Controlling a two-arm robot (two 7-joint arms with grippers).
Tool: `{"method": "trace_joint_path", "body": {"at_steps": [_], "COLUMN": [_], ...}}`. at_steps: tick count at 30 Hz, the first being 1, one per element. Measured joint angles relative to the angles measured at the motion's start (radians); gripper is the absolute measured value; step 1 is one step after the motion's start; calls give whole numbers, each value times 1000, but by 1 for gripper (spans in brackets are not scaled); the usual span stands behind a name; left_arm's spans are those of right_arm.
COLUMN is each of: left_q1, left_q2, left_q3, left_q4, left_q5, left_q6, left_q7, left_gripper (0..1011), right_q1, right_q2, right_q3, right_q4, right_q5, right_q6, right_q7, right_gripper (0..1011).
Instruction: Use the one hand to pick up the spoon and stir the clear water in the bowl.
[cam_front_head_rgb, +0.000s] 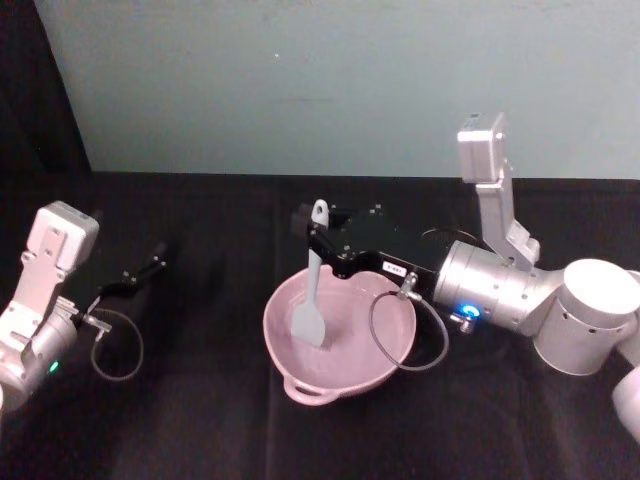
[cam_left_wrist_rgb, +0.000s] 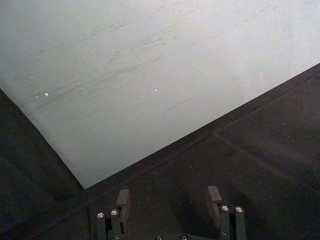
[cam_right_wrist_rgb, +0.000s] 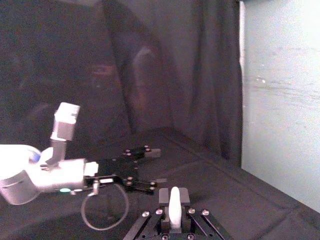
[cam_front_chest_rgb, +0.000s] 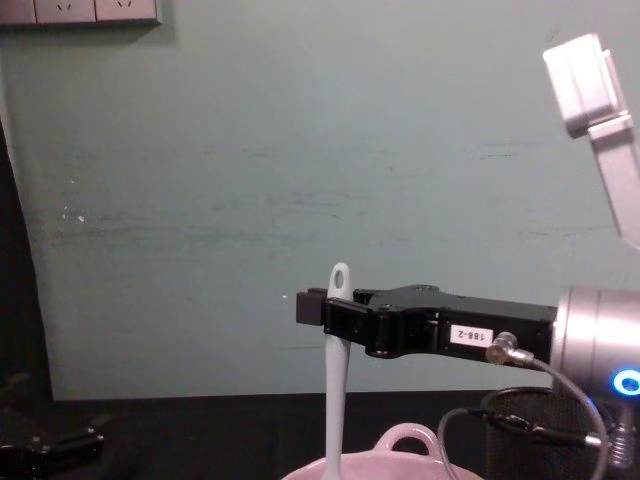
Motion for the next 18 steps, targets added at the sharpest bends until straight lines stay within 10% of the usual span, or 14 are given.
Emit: {"method": "trace_joint_path", "body": {"at_steps": [18], "left_q1": [0], "left_q2": [0], "left_q3": [0], "left_q4": [0], "left_q5": [0], "left_q6": [0], "left_q7": [0], "left_gripper": [1005], "right_q1": [-17], "right_q2": [16], "right_q3": [82], "right_q4": [33], "right_q5": [-67], "right_q6": [-36], "right_q7": [-91], "right_gripper": [113]}}
